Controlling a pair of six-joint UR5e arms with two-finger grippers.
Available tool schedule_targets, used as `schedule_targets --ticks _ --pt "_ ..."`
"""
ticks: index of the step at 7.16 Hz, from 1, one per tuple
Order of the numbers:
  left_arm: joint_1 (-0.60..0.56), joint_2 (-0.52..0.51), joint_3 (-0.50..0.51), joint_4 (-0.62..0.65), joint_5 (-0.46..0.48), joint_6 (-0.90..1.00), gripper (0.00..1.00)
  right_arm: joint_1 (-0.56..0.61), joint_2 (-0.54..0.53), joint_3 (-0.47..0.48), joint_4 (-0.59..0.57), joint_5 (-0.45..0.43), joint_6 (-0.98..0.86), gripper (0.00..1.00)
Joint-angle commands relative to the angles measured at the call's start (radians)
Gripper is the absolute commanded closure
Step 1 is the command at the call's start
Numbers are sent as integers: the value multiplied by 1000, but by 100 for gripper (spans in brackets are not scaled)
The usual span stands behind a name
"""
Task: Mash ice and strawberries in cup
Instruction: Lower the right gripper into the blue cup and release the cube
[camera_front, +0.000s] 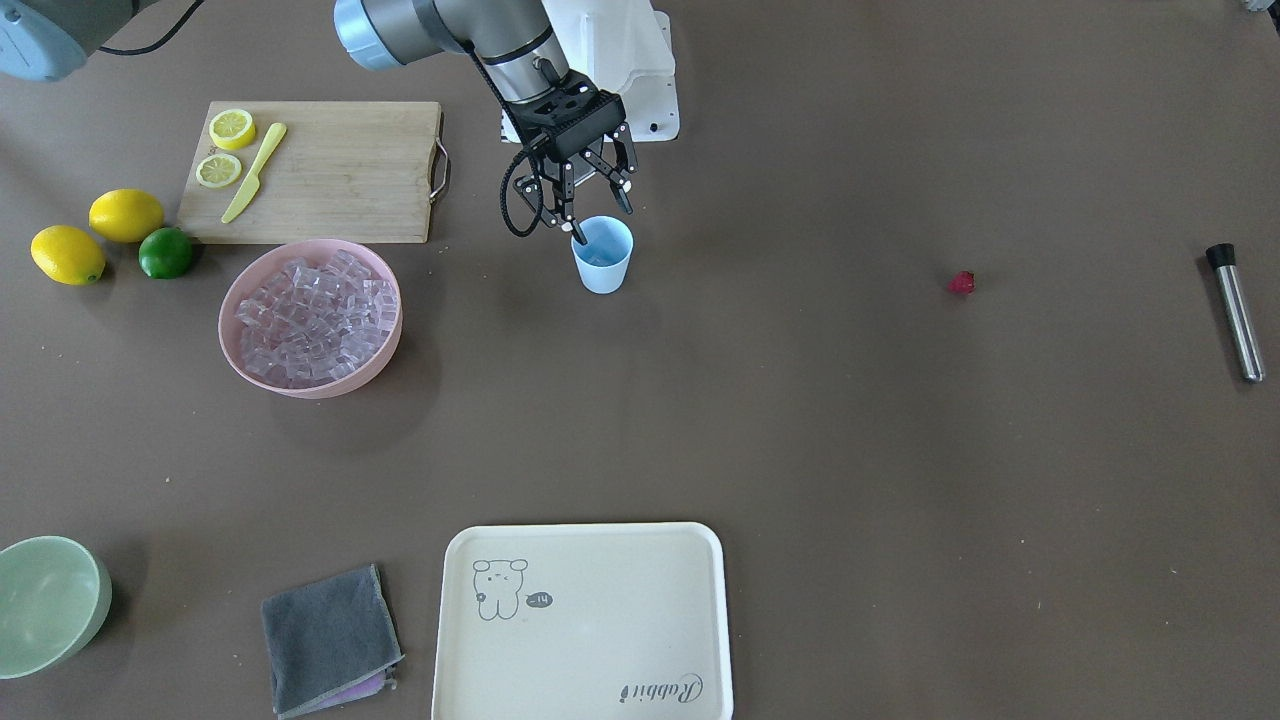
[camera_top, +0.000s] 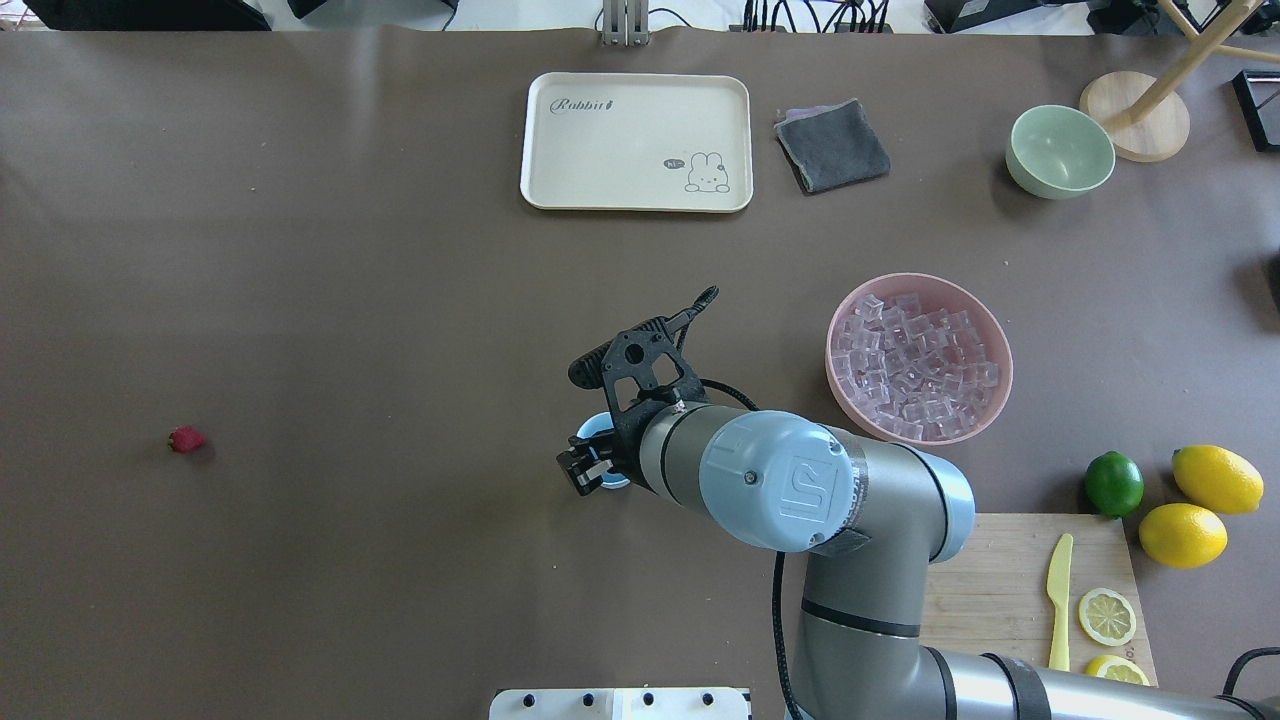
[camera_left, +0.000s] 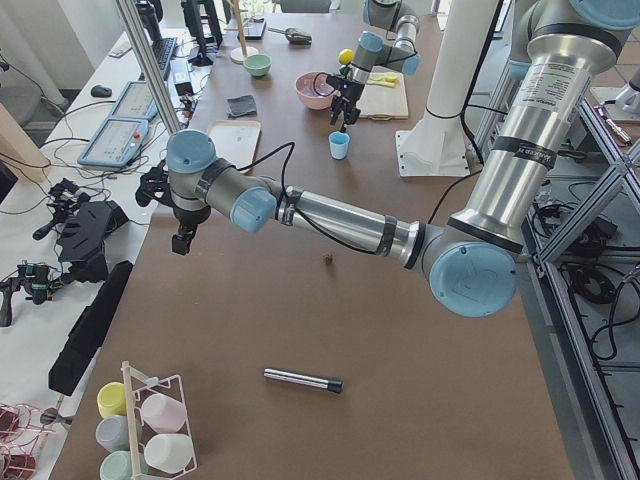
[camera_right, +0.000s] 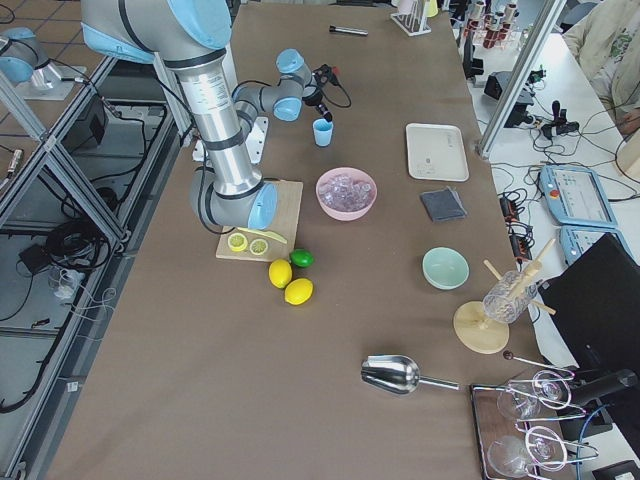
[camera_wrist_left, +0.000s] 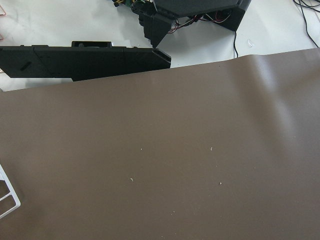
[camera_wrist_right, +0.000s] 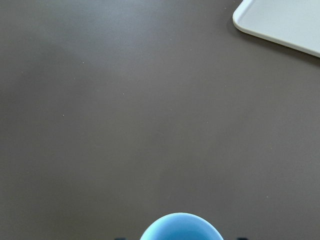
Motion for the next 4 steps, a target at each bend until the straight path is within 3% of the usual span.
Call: schedule_targets --ticks 1,3,4 --pt "0 7 16 -39 2 1 2 23 -5 10 1 1 -3 0" --pt "0 5 26 -50 3 1 2 110 -15 42 1 55 8 0" --pt "-1 7 26 -50 3 2 2 171 -50 66 3 139 10 0"
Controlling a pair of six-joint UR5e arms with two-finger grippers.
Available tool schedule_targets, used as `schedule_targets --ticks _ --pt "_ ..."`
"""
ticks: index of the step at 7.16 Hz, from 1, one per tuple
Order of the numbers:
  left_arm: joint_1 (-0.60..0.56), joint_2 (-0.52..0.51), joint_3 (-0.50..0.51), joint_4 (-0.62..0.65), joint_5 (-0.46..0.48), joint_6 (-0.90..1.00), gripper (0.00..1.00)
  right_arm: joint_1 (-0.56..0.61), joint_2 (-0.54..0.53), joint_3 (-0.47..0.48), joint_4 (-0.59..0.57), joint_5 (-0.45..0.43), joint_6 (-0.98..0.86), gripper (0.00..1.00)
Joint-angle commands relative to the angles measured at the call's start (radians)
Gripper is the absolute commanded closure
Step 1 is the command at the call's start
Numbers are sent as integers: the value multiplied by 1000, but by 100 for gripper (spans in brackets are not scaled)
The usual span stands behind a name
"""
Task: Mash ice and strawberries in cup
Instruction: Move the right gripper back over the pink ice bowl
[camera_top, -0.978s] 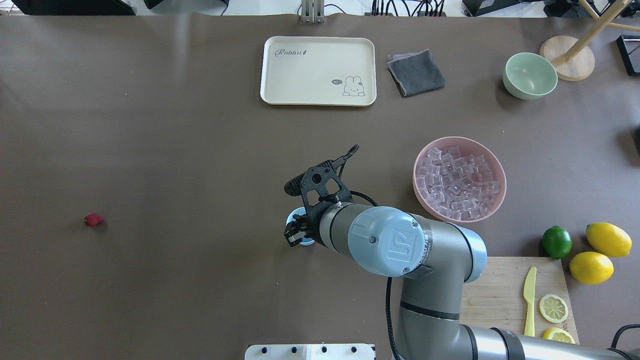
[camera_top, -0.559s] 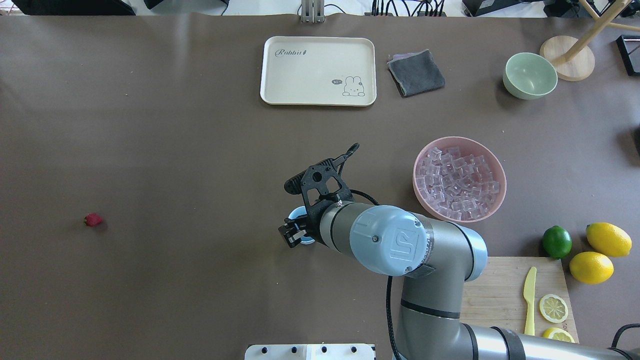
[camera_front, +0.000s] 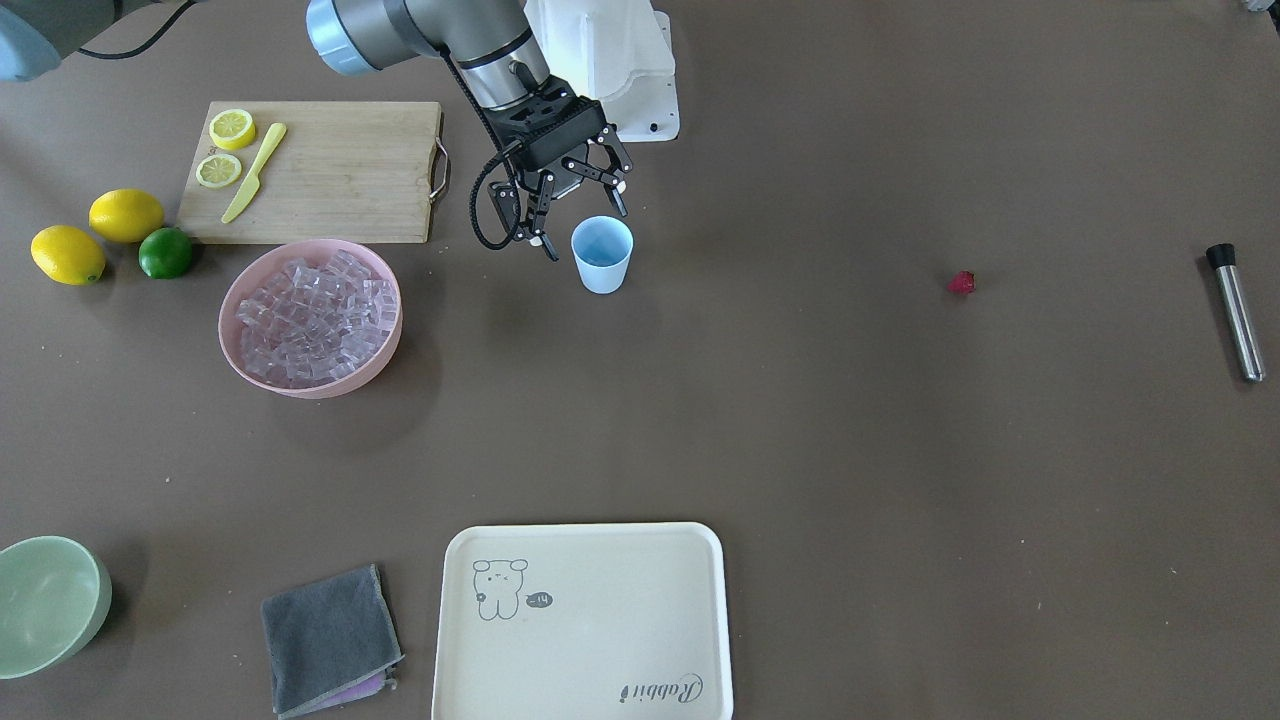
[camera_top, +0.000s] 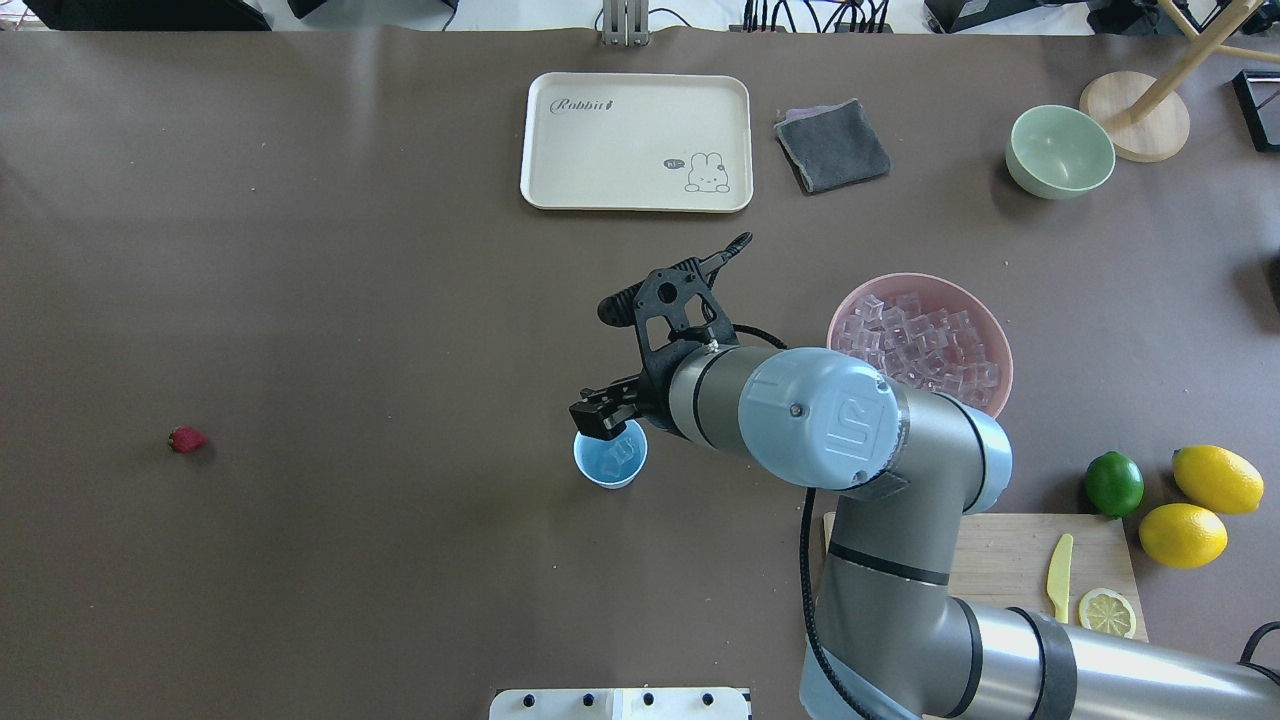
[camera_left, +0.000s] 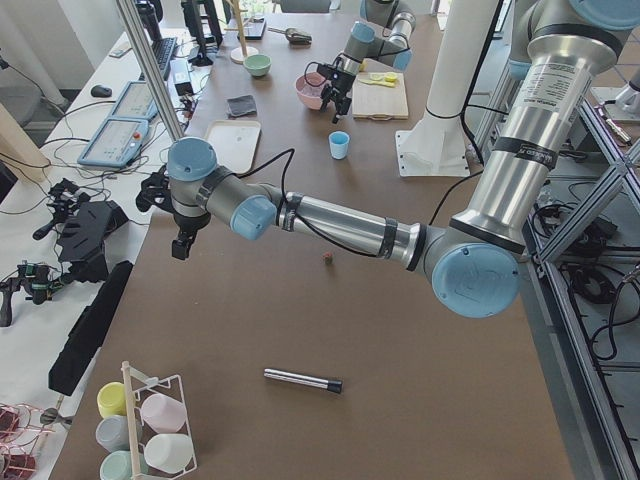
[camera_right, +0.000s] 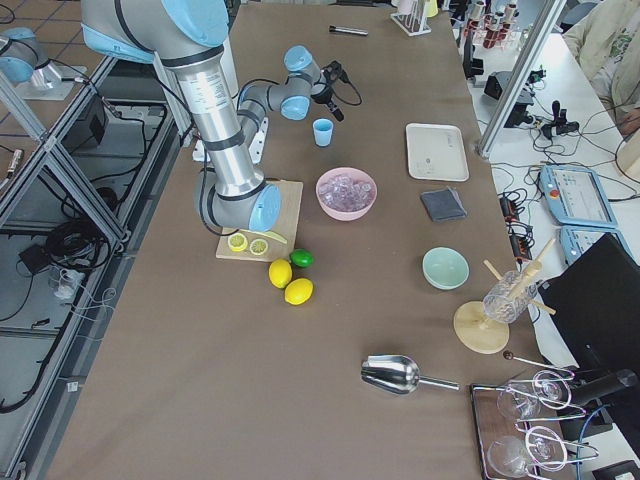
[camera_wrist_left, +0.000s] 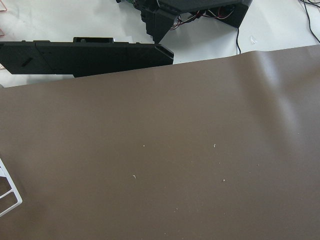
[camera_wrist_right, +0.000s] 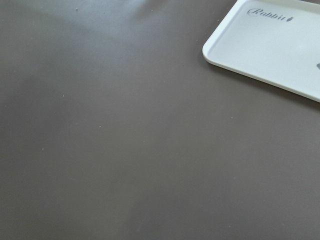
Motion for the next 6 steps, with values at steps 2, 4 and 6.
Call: schedule_targets --ticks 2,4,6 --pt "-1 1 2 -26 5 0 2 180 -51 46 1 255 58 0" --pt "-1 24 -12 -55 5 3 2 237 -68 48 -2 272 120 2" --pt "-1 36 -15 -118 7 1 2 318 -119 52 1 375 80 0"
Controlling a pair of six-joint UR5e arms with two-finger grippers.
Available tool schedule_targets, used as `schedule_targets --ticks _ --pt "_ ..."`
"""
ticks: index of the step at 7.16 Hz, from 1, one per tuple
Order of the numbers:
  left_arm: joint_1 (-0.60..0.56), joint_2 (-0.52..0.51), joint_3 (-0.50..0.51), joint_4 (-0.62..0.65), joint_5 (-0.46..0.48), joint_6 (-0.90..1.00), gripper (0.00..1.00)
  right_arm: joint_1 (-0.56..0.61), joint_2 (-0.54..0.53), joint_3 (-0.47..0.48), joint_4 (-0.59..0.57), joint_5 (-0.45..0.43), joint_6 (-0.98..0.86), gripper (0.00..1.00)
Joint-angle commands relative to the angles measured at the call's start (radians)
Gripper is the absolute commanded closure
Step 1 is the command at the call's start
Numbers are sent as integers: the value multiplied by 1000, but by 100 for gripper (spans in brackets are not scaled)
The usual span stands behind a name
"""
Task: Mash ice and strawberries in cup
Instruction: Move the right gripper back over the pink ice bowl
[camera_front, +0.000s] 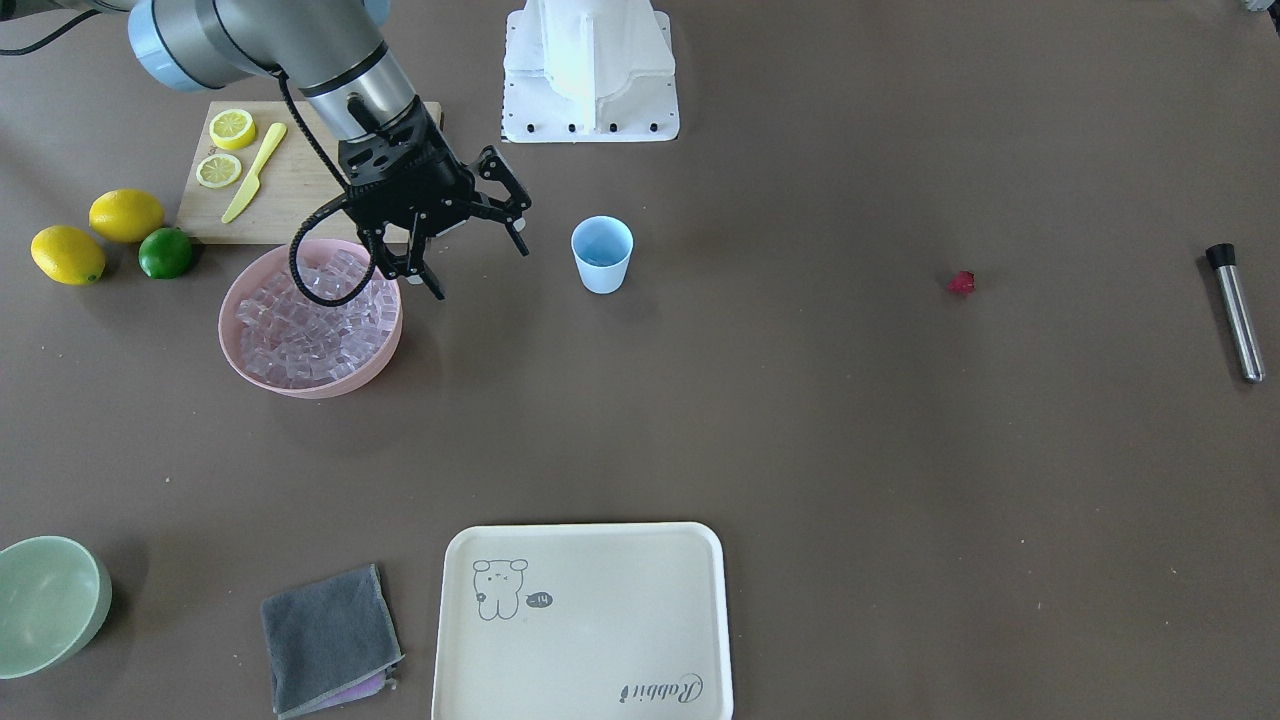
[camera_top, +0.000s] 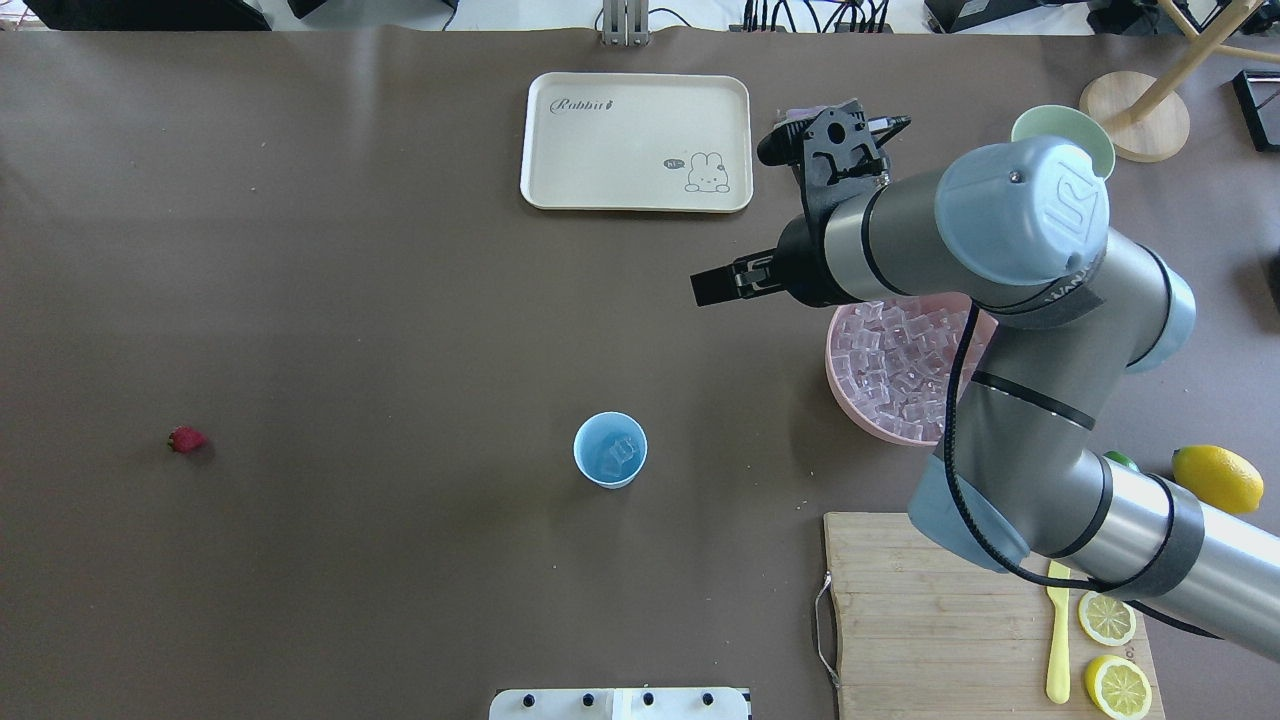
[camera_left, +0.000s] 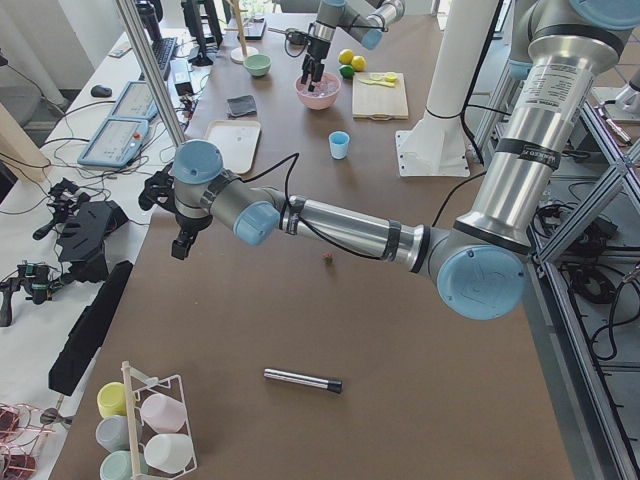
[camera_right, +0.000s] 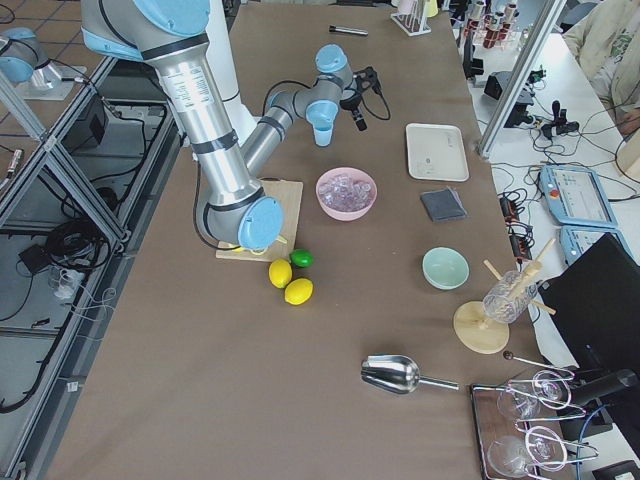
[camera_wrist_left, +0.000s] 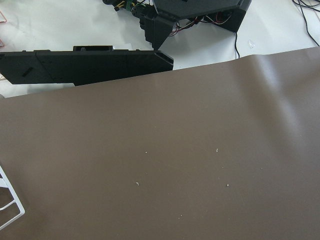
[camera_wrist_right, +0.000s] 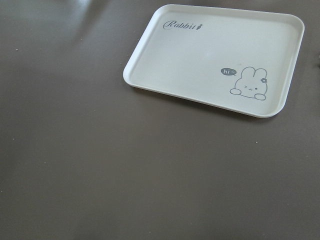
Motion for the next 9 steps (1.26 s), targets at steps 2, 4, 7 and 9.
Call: schedule_targets --ticks 2,4,7,9 --pt "0 14 -18 -56 6 0 2 168 -101 17 -17 172 -86 0" --pt "0 13 -18 -57 26 0 2 218 -213 40 -16 169 -106 0" --pt "5 8 -17 -59 29 1 2 227 -266 81 -15 172 -94 0" --pt "24 8 -17 -60 56 1 2 223 -276 77 -15 162 -77 1"
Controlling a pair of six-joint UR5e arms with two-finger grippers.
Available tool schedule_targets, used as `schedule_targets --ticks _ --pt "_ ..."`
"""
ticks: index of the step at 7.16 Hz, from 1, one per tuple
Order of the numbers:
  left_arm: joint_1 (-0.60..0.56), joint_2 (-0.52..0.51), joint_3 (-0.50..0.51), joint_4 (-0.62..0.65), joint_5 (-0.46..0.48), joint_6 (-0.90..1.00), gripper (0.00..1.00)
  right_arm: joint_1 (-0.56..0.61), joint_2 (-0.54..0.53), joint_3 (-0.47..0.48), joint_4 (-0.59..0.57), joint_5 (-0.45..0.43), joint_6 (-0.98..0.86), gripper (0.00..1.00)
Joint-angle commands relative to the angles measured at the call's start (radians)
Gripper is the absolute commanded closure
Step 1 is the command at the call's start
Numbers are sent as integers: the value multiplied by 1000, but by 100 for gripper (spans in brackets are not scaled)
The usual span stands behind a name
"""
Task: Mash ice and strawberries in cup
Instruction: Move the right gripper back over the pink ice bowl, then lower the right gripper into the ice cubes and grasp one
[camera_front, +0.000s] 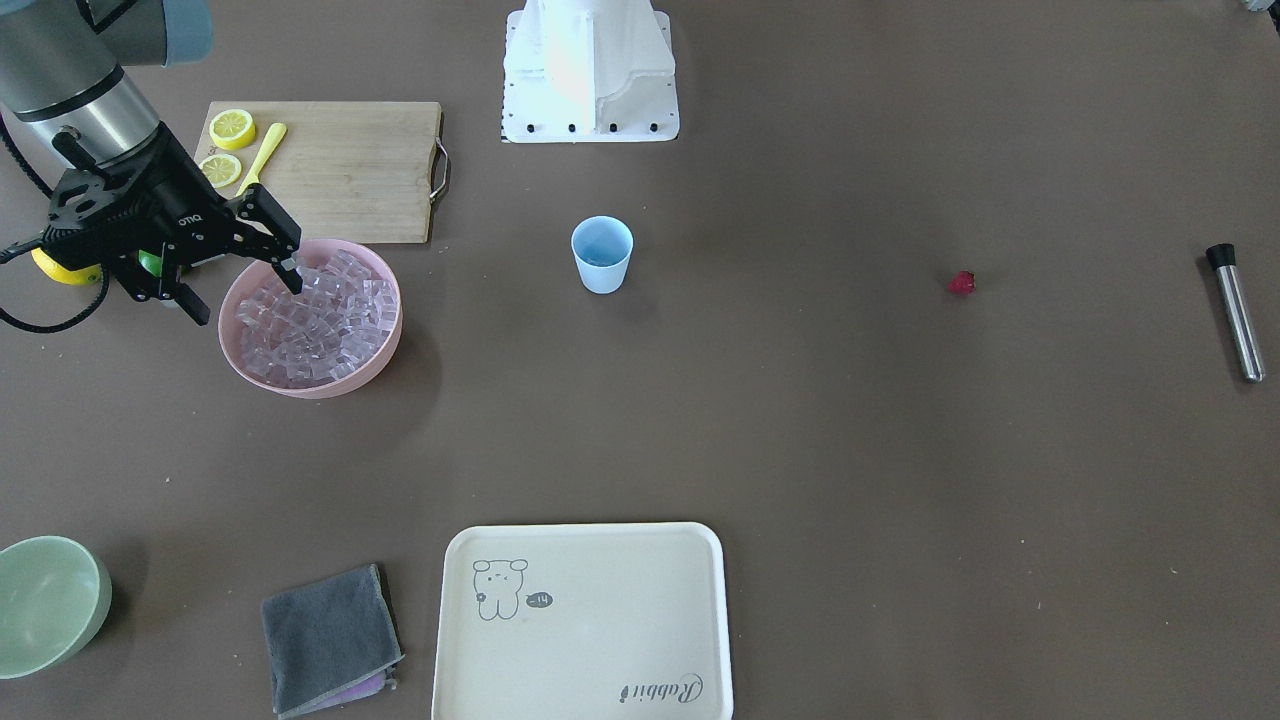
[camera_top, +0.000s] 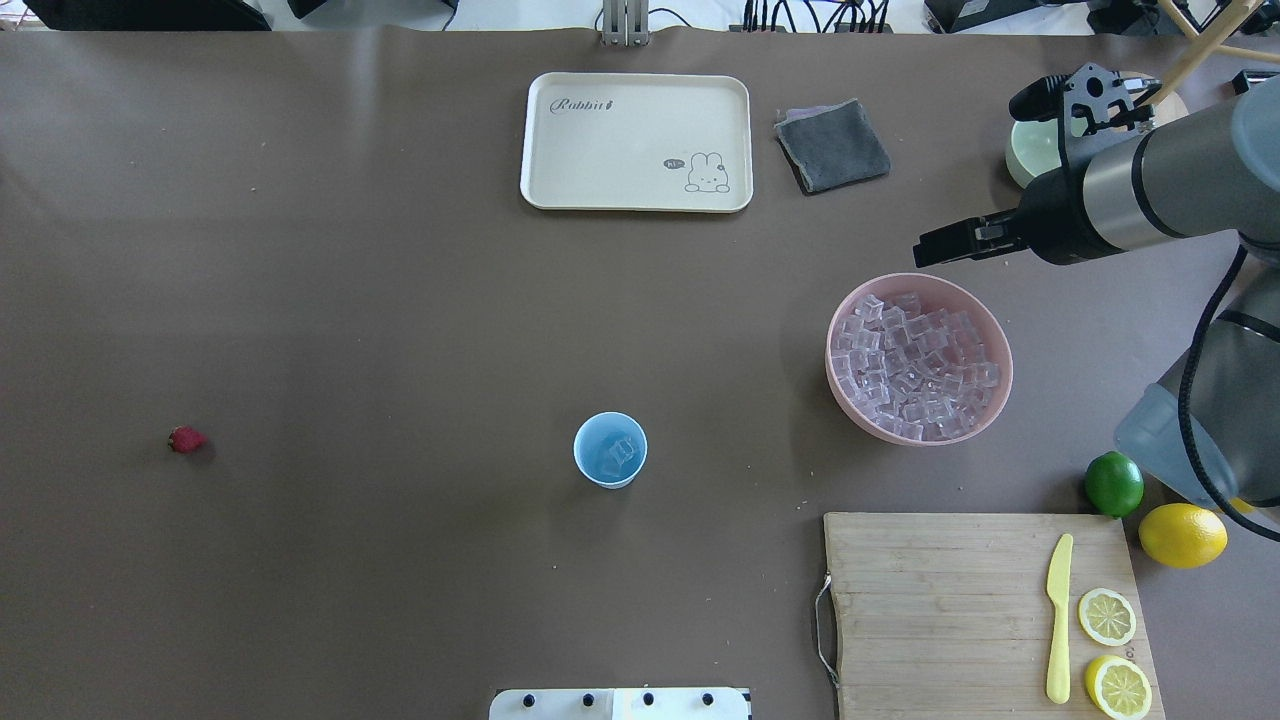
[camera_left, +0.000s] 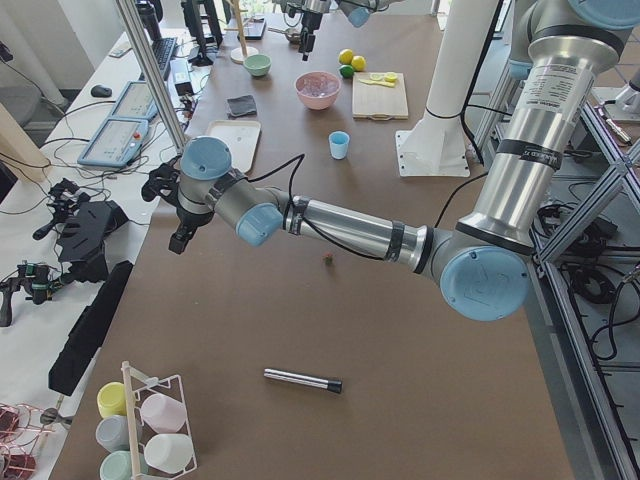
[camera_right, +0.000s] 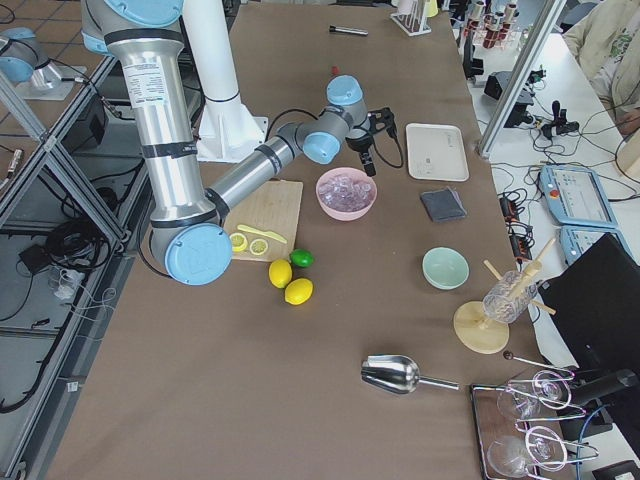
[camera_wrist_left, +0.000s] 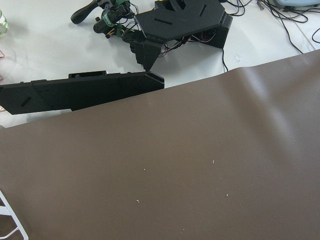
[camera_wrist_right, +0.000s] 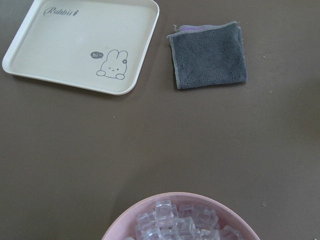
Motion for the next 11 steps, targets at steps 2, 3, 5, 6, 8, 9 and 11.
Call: schedule_targets --ticks 2,3,5,6,8,9,11 --pt "21 1 8 -19 45 0 2 -13 -19 0 17 -12 15 5" --pt "21 1 8 -20 45 0 2 -17 -10 3 12 -12 55 1" --pt "24 1 8 -12 39 -3 2 -77 -5 -3 -25 -26 49 0" --pt "24 -2 8 -6 36 -5 2 -115 19 -10 -111 -61 47 0" --pt "23 -11 0 26 -37 -5 2 -128 71 -15 -260 -71 3 0" --pt "15 -11 -7 39 -57 -5 2 -128 65 -23 -269 -69 -50 0" --pt "12 -11 -24 37 -50 -3 2 -137 70 -56 -299 -63 -48 0"
